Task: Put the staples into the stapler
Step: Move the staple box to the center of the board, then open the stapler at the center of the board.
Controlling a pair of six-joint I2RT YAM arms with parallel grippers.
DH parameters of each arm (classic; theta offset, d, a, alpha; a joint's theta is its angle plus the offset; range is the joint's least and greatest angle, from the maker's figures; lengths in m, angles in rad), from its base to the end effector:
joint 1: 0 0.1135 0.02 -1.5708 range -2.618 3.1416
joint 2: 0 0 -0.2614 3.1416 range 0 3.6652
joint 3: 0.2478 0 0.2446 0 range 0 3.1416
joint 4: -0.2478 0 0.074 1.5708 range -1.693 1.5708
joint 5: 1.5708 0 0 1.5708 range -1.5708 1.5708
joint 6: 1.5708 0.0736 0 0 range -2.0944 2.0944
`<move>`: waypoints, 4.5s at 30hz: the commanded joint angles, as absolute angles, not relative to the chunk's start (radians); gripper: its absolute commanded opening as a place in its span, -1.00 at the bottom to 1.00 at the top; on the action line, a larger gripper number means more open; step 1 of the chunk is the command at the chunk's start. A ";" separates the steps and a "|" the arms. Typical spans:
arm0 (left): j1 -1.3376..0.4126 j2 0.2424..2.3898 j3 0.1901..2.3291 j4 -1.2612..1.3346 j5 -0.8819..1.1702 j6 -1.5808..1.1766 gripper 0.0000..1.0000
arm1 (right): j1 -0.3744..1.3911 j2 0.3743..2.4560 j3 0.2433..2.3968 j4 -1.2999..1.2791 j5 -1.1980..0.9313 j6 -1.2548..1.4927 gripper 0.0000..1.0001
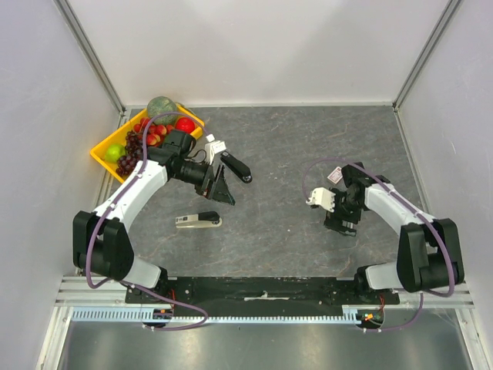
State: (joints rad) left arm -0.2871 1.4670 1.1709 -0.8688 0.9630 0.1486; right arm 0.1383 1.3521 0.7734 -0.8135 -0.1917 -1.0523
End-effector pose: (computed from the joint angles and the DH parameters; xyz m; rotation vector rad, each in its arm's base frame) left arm 0.2543 -0.1381 0.2551 0.8023 2.3814 -1.3380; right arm 0.2166 0.0443 0.1453 -1.6436 2.3824 0.1354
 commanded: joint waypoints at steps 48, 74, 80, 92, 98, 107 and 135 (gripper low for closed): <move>-0.226 1.499 1.235 -0.940 0.780 0.393 0.88 | 0.339 1.726 0.962 -0.267 0.040 -1.091 0.96; -0.324 1.381 0.997 -0.905 0.442 1.028 0.99 | 0.339 1.091 0.911 -0.499 -0.288 -0.687 0.96; -0.425 1.397 0.917 -0.779 0.318 0.974 0.93 | 0.339 1.081 0.888 -0.495 -0.293 -0.672 0.96; -0.460 1.499 0.927 -0.709 0.293 0.925 0.00 | 0.337 1.058 0.857 -0.480 -0.311 -0.672 0.96; -0.498 1.467 0.942 -0.729 0.322 0.908 -0.97 | 0.339 1.065 0.862 -0.472 -0.354 -0.658 0.96; -0.540 1.315 1.228 -0.766 0.596 0.714 -0.97 | 0.339 1.084 0.963 -0.468 -0.796 -0.574 0.96; -0.764 1.463 1.519 -0.650 0.635 0.354 -0.96 | 0.463 1.196 0.991 -0.143 -0.925 -0.268 0.84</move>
State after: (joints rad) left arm -0.7609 1.4780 1.4601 -0.7444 0.5896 0.4141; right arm 0.4568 1.1866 0.9443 -0.1787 -0.9306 -0.2802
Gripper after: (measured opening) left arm 0.362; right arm 0.956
